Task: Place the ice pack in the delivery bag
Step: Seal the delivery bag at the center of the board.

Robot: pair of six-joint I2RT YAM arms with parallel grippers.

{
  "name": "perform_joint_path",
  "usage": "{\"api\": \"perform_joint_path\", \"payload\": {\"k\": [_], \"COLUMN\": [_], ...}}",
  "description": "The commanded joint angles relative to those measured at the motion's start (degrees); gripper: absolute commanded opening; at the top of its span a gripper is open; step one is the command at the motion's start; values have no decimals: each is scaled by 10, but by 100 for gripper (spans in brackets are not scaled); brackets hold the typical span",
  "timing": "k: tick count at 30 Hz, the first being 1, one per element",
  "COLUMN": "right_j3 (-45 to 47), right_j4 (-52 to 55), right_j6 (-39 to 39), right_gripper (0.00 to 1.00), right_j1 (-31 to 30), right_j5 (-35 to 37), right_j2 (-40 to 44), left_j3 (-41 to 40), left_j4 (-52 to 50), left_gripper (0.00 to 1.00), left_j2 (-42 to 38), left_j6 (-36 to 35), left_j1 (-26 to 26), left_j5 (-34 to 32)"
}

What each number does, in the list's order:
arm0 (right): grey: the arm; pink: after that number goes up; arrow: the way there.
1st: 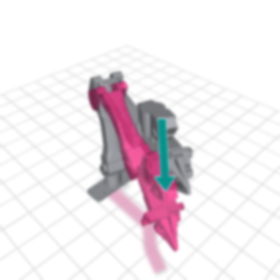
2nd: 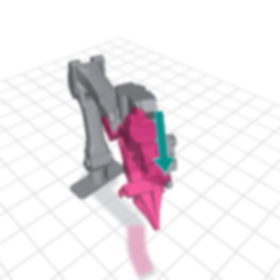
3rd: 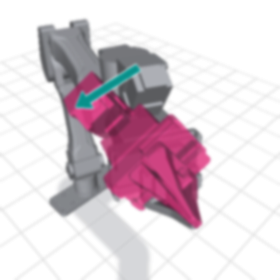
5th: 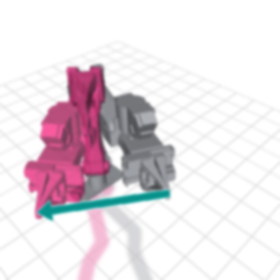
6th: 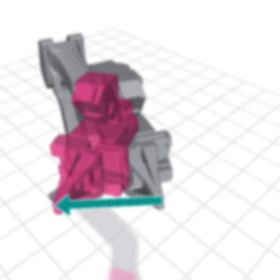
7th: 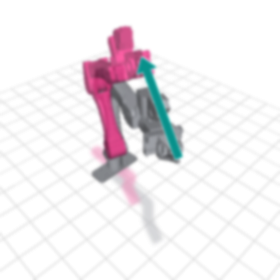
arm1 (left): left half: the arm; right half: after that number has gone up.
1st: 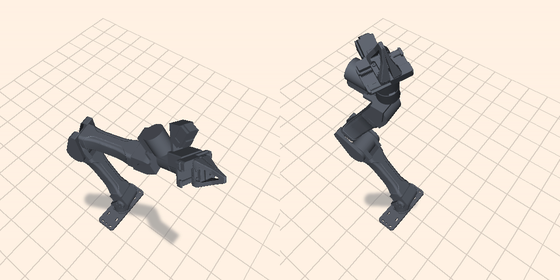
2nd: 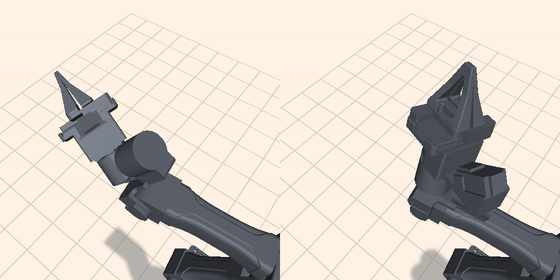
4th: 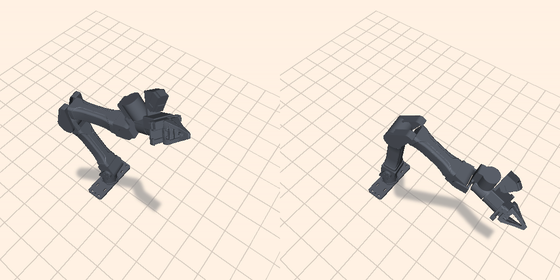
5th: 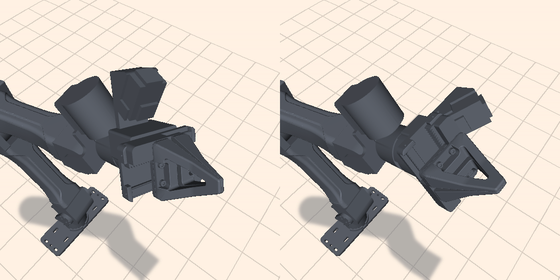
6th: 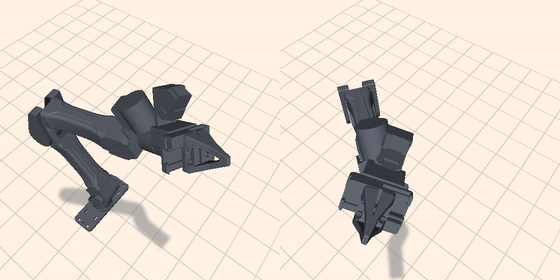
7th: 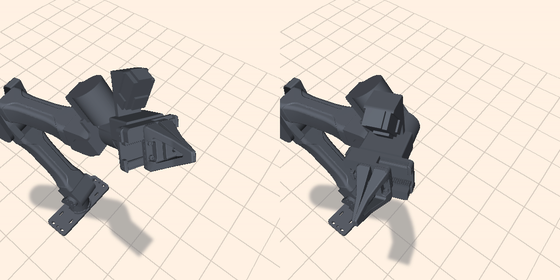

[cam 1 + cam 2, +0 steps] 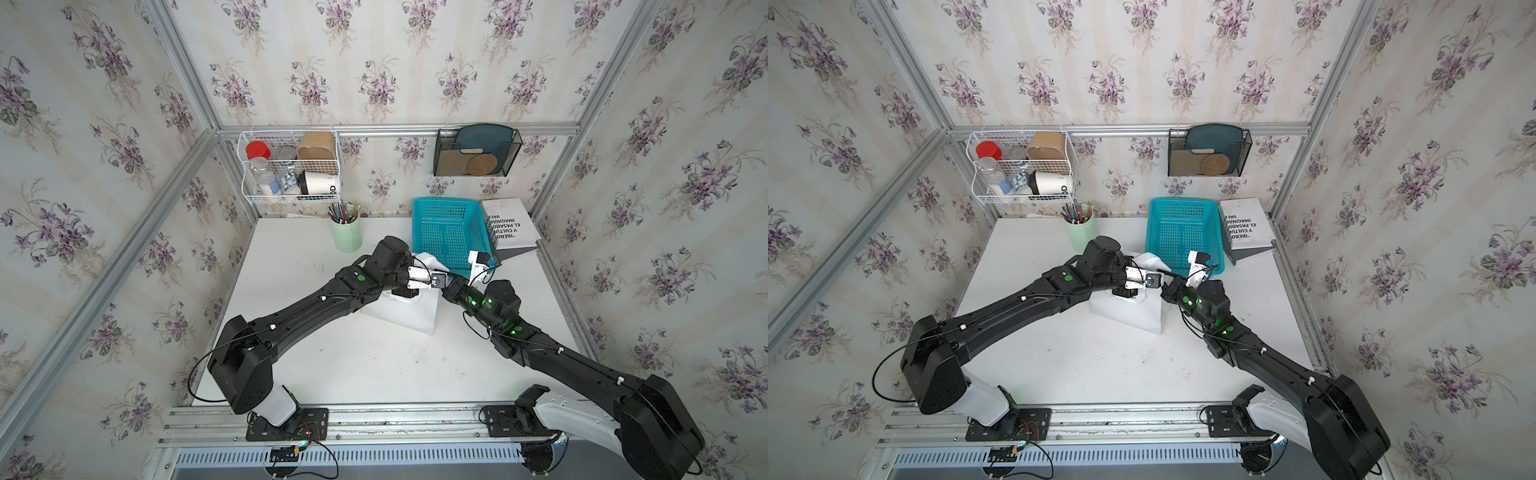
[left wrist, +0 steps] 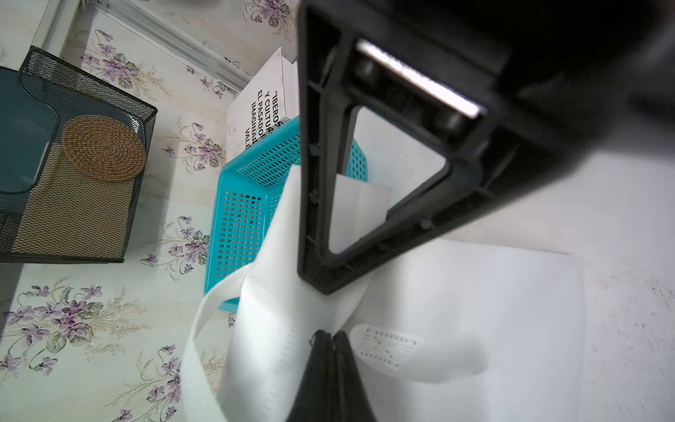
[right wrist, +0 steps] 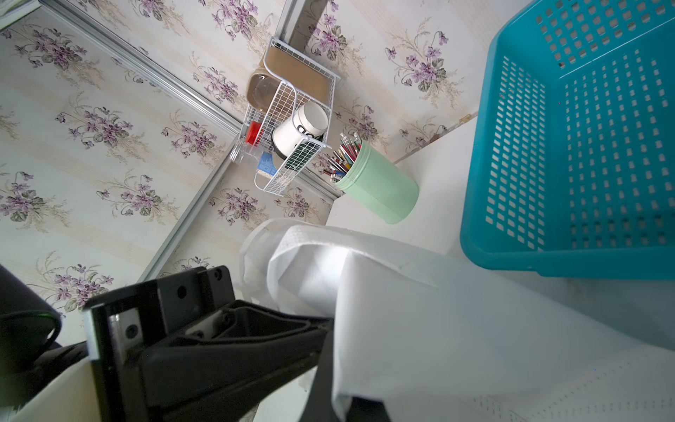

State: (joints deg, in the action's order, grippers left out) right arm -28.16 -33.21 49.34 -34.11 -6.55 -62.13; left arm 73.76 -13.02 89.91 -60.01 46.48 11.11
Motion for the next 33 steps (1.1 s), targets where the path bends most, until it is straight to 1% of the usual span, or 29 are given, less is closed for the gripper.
{"api": "perform_joint_path", "payload": {"k": [1, 3, 4, 5, 7, 9, 10, 12, 13, 16, 17, 19, 21, 24, 25, 27, 30, 33], "right_j3": [10, 22, 28, 35, 44, 49, 50, 48, 47, 45, 45, 45, 45, 43, 41, 38, 34, 28], "right_j4": [-14, -26, -32, -41, -55, -68, -71, -72, -73, -74, -75, -75, -71, -58, -49, -35, -26, -17], "right_j6": [-16, -24, -27, -36, -45, -52, -55, -62, -64, -66, -66, -67, -69, -75, -78, -84, -90, -99], "right_gripper": [0, 0, 0, 0, 0, 0, 0, 0, 0, 0, 0, 0, 0, 0, 0, 0, 0, 0], "right_j1": [1, 2, 2, 3, 4, 7, 7, 8, 9, 15, 17, 21, 25, 25, 25, 46, 48, 48], "right_j5": [20, 17, 15, 10, 6, -2, -4, -9, -10, -17, -19, -25, -30, -38, -41, -44, -56, -64], "right_j2": [17, 26, 29, 31, 32, 30, 29, 25, 23, 17, 16, 17, 22, 29, 31, 34, 37, 37], "left_j3": [5, 10, 7, 0, -25, -59, -77, -102, -113, -141, -152, -182, -236, -334, -361, -399, -408, -411], "left_j4": [-34, -40, -34, -15, 25, 71, 86, 94, 91, 72, 62, 52, 88, 247, 308, 398, 457, 511], "left_gripper": [20, 39, 47, 54, 62, 72, 76, 78, 78, 78, 78, 77, 77, 77, 77, 77, 77, 76], "left_j2": [-21, -58, -79, -122, -181, -231, -248, -265, -271, -275, -276, -285, -311, -345, -347, -334, -298, -264], "left_j6": [49, 101, 145, 217, 331, 440, 503, 584, 619, 701, 712, 702, 692, 700, 702, 716, 733, 747], "left_j1": [-2, -14, -28, -53, -102, -159, -190, -244, -259, -274, -276, -281, -289, -295, -295, -295, -295, -296], "left_j5": [5, 52, 83, 130, 168, 183, 200, 255, 271, 307, 319, 339, 352, 351, 344, 315, 279, 275]}}
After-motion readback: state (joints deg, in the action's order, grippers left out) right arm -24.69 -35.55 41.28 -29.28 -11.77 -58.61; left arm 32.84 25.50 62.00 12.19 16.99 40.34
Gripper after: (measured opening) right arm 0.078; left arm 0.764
